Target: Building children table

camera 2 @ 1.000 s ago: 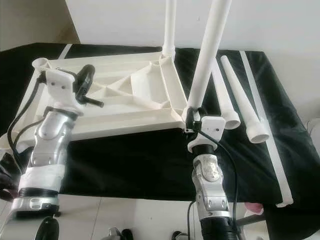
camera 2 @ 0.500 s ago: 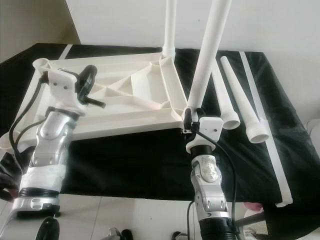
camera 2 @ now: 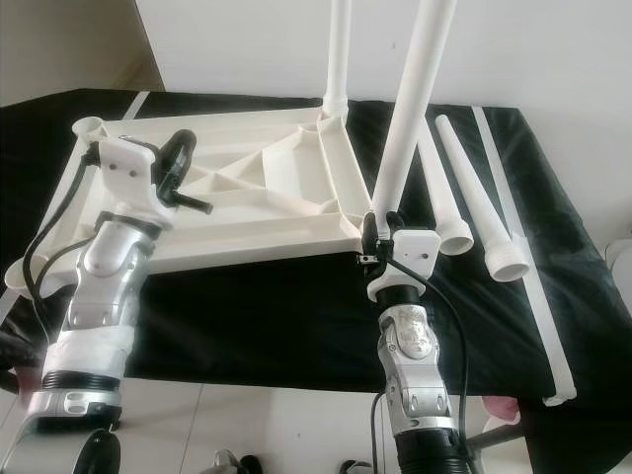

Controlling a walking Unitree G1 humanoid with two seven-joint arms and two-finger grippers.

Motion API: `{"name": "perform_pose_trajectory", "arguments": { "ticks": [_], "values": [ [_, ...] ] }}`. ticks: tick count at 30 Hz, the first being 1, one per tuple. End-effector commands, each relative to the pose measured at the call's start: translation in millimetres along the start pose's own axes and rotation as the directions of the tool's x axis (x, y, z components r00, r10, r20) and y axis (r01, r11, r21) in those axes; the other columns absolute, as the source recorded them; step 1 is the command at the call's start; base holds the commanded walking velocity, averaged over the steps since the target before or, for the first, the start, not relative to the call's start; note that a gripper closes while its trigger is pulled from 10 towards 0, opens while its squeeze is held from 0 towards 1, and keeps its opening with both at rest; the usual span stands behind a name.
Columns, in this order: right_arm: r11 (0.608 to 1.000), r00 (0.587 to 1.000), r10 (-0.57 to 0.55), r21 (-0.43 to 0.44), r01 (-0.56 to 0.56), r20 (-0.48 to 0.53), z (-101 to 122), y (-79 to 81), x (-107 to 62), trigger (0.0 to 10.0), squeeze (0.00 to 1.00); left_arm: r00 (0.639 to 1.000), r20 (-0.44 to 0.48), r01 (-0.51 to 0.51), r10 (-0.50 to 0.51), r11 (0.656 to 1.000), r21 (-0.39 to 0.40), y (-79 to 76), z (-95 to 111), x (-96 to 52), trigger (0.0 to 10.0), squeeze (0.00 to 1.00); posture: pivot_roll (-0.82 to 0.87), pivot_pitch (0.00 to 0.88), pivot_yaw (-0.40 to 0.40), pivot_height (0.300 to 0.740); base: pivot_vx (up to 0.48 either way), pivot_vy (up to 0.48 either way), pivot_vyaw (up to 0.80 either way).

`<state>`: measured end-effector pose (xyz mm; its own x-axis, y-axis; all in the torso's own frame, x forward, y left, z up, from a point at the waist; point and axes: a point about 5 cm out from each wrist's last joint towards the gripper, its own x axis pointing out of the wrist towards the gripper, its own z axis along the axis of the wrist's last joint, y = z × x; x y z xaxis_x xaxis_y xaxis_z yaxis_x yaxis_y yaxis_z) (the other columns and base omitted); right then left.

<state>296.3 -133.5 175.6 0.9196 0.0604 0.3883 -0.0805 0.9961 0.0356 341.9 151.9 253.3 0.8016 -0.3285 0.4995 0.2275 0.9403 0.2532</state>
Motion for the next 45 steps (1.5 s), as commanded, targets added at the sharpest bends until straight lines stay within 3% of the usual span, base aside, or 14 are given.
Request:
{"name": "perform_pose_trajectory", "arguments": {
  "ticks": [1,11,12,13,14,30,32,33,34,35,36,45],
  "values": [
    [1.000,1.000,0.002,0.010,-0.002,-0.011,-2.5,0.6,-0.9,10.0,0.00,0.999,-0.019,-0.042,0.042,0.999,-0.018,0.8,-4.7,-3.3,10.0,1.00,-0.08,0.108,0.010,0.740,0.000,0.000,0.00],
    [1.000,1.000,-0.004,0.010,0.004,-0.011,-2.7,0.3,-1.5,10.0,0.00,0.999,-0.037,-0.034,0.034,0.999,0.000,0.2,-7.4,-4.3,10.0,1.00,-0.08,0.111,0.009,0.740,0.000,0.000,0.00],
    [1.000,1.000,-0.005,0.010,0.005,-0.012,-2.7,0.2,-1.5,10.0,0.00,0.999,-0.040,-0.033,0.033,0.999,0.005,-0.1,-8.3,-5.1,0.0,0.92,-0.08,0.113,0.009,0.740,0.000,0.000,0.00],
    [1.000,1.000,-0.005,0.011,0.006,-0.012,-2.7,0.1,-1.4,10.0,0.00,0.999,-0.042,-0.030,0.030,1.000,0.006,-0.6,-9.0,-5.9,0.0,0.27,-0.07,0.115,0.008,0.740,0.000,0.000,0.00],
    [1.000,1.000,-0.006,0.011,0.006,-0.012,-2.8,0.1,-1.4,10.0,0.00,0.999,-0.044,-0.023,0.023,1.000,0.002,-1.3,-9.6,-6.6,0.0,0.00,-0.07,0.117,0.007,0.740,0.000,0.000,0.00],
    [1.000,1.000,-0.015,0.015,0.015,-0.021,-4.7,-0.5,-2.3,10.0,0.00,0.997,-0.081,-0.012,0.013,1.000,0.011,1.2,-15.0,-10.8,0.0,0.00,-0.07,0.136,0.009,0.740,0.000,0.000,0.00],
    [1.000,1.000,-0.019,0.014,0.020,-0.021,-4.8,-1.0,-1.9,10.0,0.00,0.990,-0.139,-0.001,0.006,0.999,0.032,0.5,-22.7,-12.6,0.0,0.00,-0.07,0.140,0.013,0.740,0.000,0.000,0.00],
    [1.000,1.000,-0.023,0.014,0.023,-0.020,-4.7,-1.5,-1.7,10.0,0.00,0.979,-0.205,0.008,0.001,0.999,0.045,-0.3,-31.9,-14.6,7.3,0.00,-0.07,0.141,0.015,0.740,0.000,0.000,0.00],
    [1.000,0.999,-0.025,0.014,0.026,-0.019,-4.7,-1.8,-1.4,10.0,0.00,0.967,-0.256,0.014,0.000,0.999,0.050,-0.7,-39.1,-16.5,10.0,0.00,-0.07,0.142,0.015,0.740,0.000,0.000,0.00],
    [1.000,0.999,-0.027,0.014,0.028,-0.019,-4.6,-1.9,-1.3,10.0,0.00,0.958,-0.287,0.010,0.001,0.999,0.036,-0.9,-43.8,-18.2,10.0,0.04,-0.07,0.142,0.015,0.740,0.000,0.000,0.00],
    [0.999,0.999,-0.029,0.014,0.029,-0.018,-4.5,-2.2,-1.1,10.0,0.00,0.950,-0.312,0.006,0.001,1.000,0.022,-1.1,-47.3,-19.4,10.0,1.00,-0.07,0.144,0.017,0.740,0.000,0.000,0.00],
    [0.999,0.999,-0.038,0.009,0.038,-0.016,-3.5,-4.9,-1.7,10.0,0.00,0.935,-0.354,-0.001,0.001,1.000,0.002,0.1,-53.6,-20.9,10.0,1.00,-0.08,0.149,0.017,0.740,0.000,0.000,0.00]
  ]
}}
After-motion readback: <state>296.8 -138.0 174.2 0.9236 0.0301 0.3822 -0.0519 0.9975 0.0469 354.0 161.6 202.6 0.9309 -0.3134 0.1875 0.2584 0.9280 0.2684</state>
